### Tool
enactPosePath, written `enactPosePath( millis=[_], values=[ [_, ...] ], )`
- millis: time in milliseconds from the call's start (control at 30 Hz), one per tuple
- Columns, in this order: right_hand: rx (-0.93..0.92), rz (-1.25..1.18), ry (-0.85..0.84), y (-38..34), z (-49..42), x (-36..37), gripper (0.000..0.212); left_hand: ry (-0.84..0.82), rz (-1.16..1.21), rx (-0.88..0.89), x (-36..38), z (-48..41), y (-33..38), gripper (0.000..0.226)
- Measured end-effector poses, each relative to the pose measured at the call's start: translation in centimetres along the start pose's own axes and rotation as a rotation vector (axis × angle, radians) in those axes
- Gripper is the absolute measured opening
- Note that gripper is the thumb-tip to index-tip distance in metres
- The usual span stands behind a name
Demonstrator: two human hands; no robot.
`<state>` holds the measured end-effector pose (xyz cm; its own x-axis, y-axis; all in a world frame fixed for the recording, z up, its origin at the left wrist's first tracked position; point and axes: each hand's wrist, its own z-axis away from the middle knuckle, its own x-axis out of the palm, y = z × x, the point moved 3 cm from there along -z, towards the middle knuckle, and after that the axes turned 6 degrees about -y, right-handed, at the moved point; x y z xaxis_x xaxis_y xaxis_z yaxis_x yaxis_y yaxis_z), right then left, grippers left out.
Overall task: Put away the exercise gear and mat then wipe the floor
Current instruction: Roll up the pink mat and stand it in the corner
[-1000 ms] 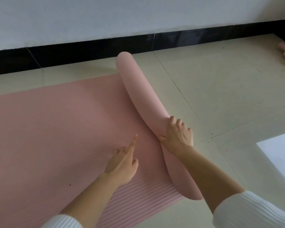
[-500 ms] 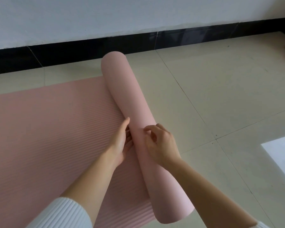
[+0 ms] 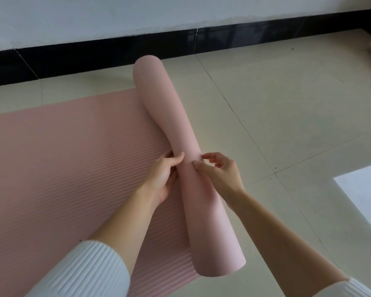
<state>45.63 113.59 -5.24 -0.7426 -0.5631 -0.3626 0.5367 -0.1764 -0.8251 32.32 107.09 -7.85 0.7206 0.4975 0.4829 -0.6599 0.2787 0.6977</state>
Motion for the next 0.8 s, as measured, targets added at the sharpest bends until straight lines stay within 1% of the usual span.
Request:
enactPosePath(
  millis=[33,100,167,300,400,533,600,700,800],
  values=[
    [-0.005,0.013,-0.023,0.1,0.0,0.1,0.034,0.021,0.007,-0.014,-0.5,0.0,-0.4,0.024],
    [-0.016,0.084,-0.057,0.1,0.0,0.7,0.035,0.117,0.009,-0.05,-1.8,0.0,-1.2,0.036],
    [-0.027,0.141,-0.085,0.0,-0.1,1.4,0.035,0.186,0.003,-0.069,-3.0,0.3,-1.4,0.039],
    [-0.063,0.088,-0.136,-0.9,-0.5,2.1,0.022,0.25,-0.06,-0.081,-4.4,1.0,-1.0,0.02],
    [-0.125,0.143,-0.184,-1.6,-0.8,3.1,0.013,0.38,-0.126,-0.078,-5.8,1.7,-1.1,0.004],
    [-0.239,0.245,-0.208,-2.5,-0.7,5.3,0.008,0.485,-0.141,-0.038,-7.4,3.5,-1.0,0.015],
    [-0.277,0.292,-0.208,-2.9,-0.5,6.3,0.008,0.503,-0.121,-0.039,-8.1,4.6,-0.9,0.014],
    [-0.293,0.271,-0.244,-3.7,-0.2,8.1,0.017,0.436,-0.12,-0.058,-9.2,6.5,-1.0,0.023],
    [-0.276,0.192,-0.268,-5.1,0.1,10.0,0.022,0.35,-0.252,-0.095,-10.1,8.8,-1.2,0.021]
  ],
)
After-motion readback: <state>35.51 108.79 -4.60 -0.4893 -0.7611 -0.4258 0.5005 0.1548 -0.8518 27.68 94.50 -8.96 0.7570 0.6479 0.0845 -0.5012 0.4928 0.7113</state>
